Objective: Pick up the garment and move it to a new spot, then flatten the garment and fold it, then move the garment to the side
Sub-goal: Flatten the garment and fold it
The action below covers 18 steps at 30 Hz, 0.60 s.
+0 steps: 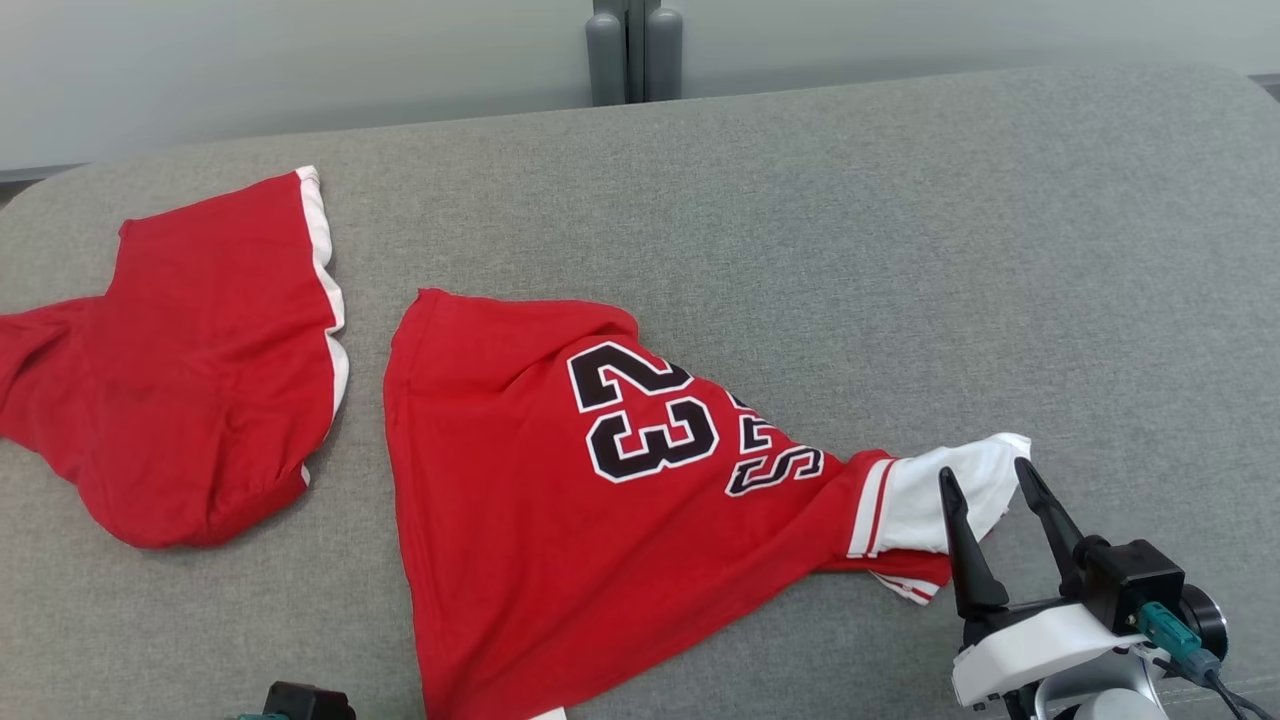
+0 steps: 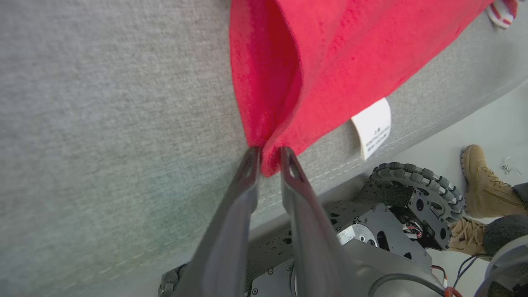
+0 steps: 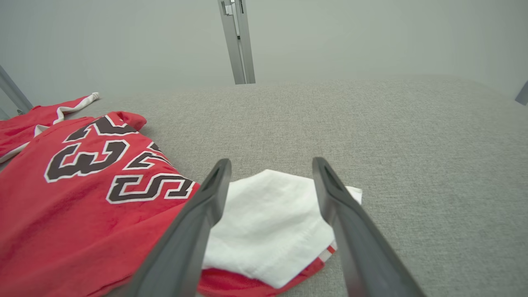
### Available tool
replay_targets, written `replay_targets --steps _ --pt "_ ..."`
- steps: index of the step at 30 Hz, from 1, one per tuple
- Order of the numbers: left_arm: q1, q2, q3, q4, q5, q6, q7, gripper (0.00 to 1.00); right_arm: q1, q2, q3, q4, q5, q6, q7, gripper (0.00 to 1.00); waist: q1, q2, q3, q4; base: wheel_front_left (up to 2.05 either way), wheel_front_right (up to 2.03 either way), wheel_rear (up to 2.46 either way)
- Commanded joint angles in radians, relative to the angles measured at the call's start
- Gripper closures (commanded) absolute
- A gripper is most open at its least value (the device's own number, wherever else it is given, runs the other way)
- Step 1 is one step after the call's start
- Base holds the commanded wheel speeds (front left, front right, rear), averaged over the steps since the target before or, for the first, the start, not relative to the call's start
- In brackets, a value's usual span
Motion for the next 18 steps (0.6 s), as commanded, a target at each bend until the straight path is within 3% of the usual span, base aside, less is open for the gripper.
replay_targets --steps 1,5,12,18 --pt "0.012 0.0 0.006 0.022 -0.006 0.018 -0.009 0.0 0.008 -0.002 -0.004 0.001 -0.006 -0.001 -0.003 0.0 0.0 0.0 -0.009 -0.007 0.0 0.0 0.0" --pt "0.04 0.006 0.042 0.028 -0.003 0.095 -0.057 0.0 0.02 -0.002 -0.02 -0.011 -0.005 -0.001 -0.003 0.0 0.0 0.0 -0.021 -0.016 0.0 0.0 0.0" --pt "0.067 0.004 0.101 -0.079 0.064 0.293 -0.166 0.0 0.04 -0.002 -0.044 -0.027 -0.013 -0.001 -0.003 0.0 0.0 0.0 -0.037 -0.023 0.0 0.0 0.0" --pt "-0.023 -0.021 0.097 -0.202 0.154 0.359 -0.203 0.0 0.033 -0.002 -0.051 -0.031 -0.022 -0.001 -0.003 0.0 0.0 0.0 -0.041 -0.038 0.0 0.0 0.0"
